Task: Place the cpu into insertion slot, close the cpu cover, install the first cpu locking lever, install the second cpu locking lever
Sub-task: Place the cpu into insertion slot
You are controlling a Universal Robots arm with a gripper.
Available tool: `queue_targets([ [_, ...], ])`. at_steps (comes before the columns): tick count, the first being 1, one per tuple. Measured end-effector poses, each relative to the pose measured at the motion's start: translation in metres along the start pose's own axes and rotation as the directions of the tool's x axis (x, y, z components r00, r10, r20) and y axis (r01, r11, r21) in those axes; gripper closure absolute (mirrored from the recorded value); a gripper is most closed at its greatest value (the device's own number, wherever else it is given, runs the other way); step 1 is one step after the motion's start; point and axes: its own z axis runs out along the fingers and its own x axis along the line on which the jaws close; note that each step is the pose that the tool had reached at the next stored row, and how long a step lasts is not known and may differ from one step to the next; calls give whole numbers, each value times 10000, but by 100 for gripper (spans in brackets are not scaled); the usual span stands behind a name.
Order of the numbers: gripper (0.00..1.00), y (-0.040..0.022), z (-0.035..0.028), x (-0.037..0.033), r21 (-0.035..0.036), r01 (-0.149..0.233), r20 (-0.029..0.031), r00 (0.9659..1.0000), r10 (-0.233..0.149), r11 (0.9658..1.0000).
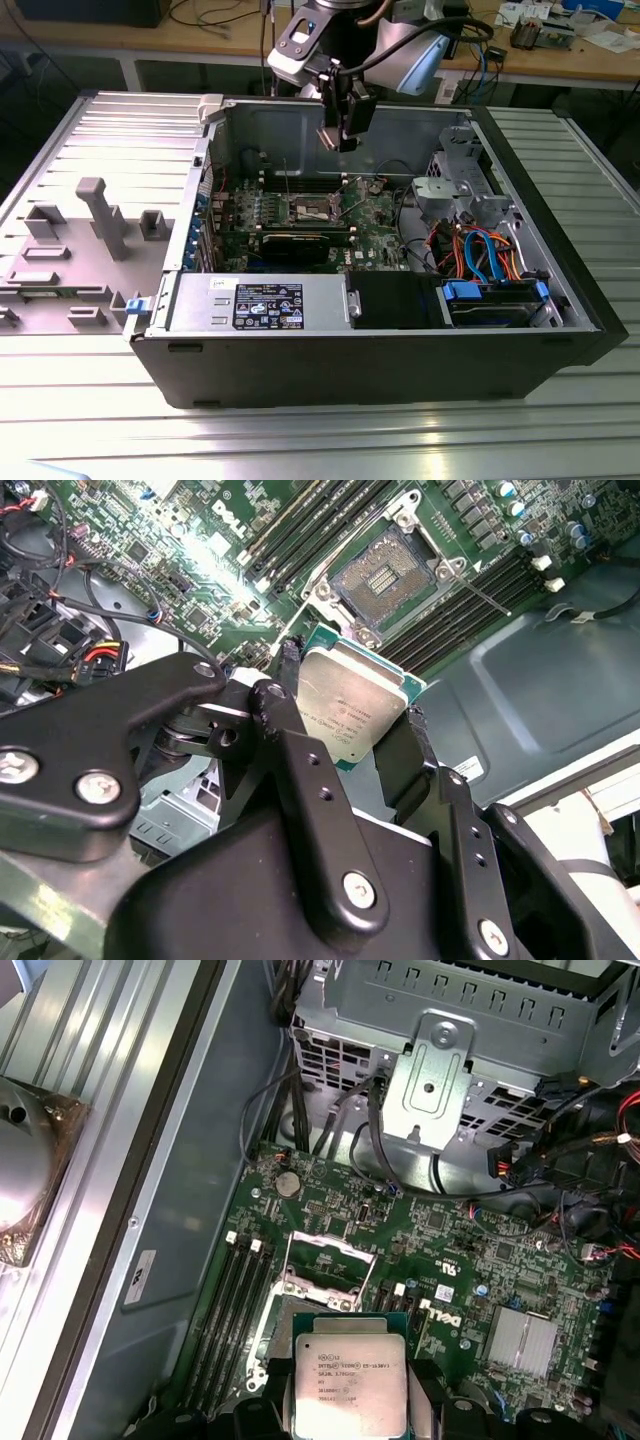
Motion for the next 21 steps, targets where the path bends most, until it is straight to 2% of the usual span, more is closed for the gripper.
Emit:
queue_targets([
  [16,46,-18,9,6,-1,-1,-1,10000,1,10000],
  [18,46,-19,23,6,2,-172,13,9999,172,9999],
  [19,46,-20,35,6,7,-374,28,9993,374,9993],
  [21,46,-23,64,5,29,-870,64,9962,870,9962],
])
